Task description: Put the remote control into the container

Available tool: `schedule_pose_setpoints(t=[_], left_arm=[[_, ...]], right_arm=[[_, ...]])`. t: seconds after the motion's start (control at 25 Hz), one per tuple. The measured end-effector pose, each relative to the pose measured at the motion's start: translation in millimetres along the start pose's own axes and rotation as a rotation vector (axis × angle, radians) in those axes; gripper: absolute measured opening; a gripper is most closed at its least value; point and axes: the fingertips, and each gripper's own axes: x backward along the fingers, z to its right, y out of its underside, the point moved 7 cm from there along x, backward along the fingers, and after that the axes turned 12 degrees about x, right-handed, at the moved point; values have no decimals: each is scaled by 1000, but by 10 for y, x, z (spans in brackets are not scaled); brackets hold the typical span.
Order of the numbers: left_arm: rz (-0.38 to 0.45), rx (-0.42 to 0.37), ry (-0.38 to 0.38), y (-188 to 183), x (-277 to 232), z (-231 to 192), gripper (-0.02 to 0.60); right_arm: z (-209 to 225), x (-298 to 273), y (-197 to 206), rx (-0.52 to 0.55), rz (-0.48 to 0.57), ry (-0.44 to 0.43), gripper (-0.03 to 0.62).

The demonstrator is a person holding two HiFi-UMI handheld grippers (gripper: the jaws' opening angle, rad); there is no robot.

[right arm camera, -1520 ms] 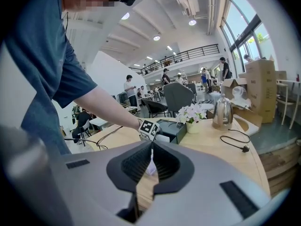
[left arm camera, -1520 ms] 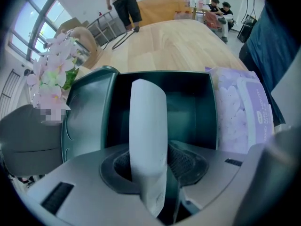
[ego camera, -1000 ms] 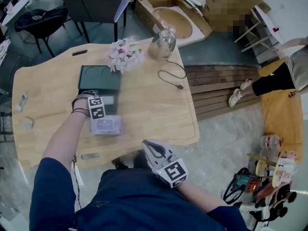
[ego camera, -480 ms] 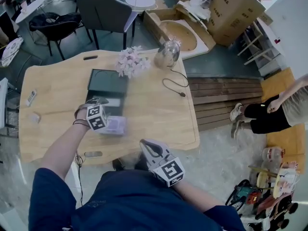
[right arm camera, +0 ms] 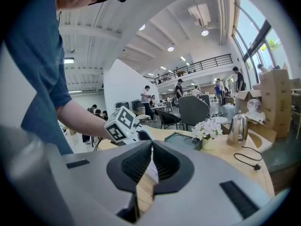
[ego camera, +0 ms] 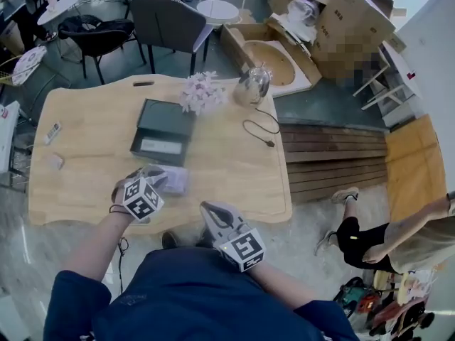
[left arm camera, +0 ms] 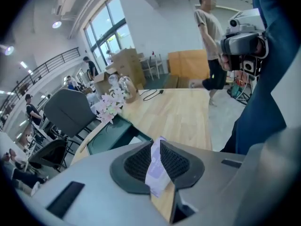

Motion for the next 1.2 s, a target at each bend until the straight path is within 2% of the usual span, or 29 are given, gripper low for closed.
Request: schedule_pose_setpoints(t=[0.32,0.64,0.76,1.0,1.2], left_arm=[[188,127,11,-189,622,541,40],[491,324,79,-467,1310,881,32],[593,357,106,-449,1408,972,32],[658,361,154,-383,1443,1098,32],[656,362,161,-364,1453,1101,32]], right_arm=[[-90,7,-43,21,12,-21,20],[-199,-35,-89,36,21,-54,20],[-257,-62,-122,52,34,-67,19],[-327,-91,-191,77,76,-99,18],[-369,-136,-226,81,86,-127,18]])
